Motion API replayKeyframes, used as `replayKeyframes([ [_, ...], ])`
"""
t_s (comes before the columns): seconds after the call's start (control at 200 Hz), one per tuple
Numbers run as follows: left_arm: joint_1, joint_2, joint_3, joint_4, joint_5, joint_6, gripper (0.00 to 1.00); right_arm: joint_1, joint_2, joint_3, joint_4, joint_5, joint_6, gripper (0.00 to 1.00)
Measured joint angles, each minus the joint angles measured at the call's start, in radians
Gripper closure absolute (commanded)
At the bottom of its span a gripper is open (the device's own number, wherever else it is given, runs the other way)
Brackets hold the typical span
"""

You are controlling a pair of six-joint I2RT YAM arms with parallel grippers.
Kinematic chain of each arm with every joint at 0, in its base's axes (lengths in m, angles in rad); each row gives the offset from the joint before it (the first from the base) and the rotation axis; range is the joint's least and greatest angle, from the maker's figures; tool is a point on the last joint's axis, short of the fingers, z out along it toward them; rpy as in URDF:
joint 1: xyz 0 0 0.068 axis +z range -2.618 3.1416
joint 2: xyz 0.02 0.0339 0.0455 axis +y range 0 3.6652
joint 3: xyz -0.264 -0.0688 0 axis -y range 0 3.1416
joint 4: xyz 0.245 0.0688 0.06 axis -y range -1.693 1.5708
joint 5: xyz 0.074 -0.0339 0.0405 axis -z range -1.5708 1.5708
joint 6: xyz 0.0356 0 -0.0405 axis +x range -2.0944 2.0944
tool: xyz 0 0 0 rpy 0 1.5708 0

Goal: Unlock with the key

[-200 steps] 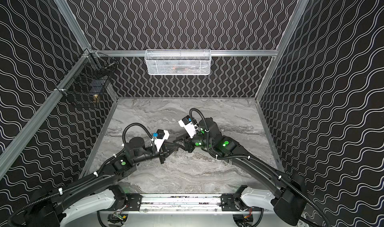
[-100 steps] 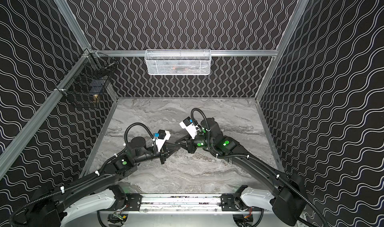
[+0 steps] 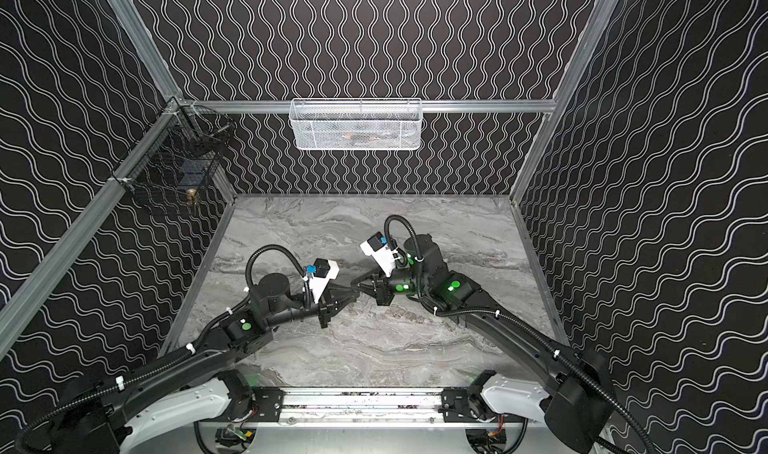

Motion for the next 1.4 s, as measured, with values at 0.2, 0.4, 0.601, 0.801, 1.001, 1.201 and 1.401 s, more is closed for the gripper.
replayKeyframes([
  [0.2,0.000,-0.084,-0.028,-0.029,-0.079,-0.048,0.42,-0.005,-0.013,-0.013,0.043,0.040,0.077,1.00],
  [0.4,0.000,-0.178,-0.045,-0.046,-0.195,-0.217,0.43,-0.005,-0.014,-0.047,0.152,0.104,0.187,1.00],
  [0.601,0.000,-0.190,-0.031,-0.039,-0.312,-0.472,0.48,0.006,0.006,-0.105,0.317,0.182,0.325,1.00],
  [0.801,0.000,-0.169,-0.032,0.033,-0.382,-0.689,0.50,0.042,0.019,-0.153,0.472,0.268,0.465,1.00],
  [1.001,0.000,-0.129,-0.053,0.139,-0.410,-0.813,0.54,0.093,0.019,-0.172,0.591,0.375,0.558,1.00],
  [1.201,0.000,-0.089,-0.055,0.232,-0.414,-0.853,0.61,0.136,0.031,-0.182,0.655,0.478,0.621,1.00],
  [1.401,-0.001,-0.057,-0.062,0.306,-0.412,-0.861,0.70,0.161,0.063,-0.189,0.718,0.520,0.657,1.00],
])
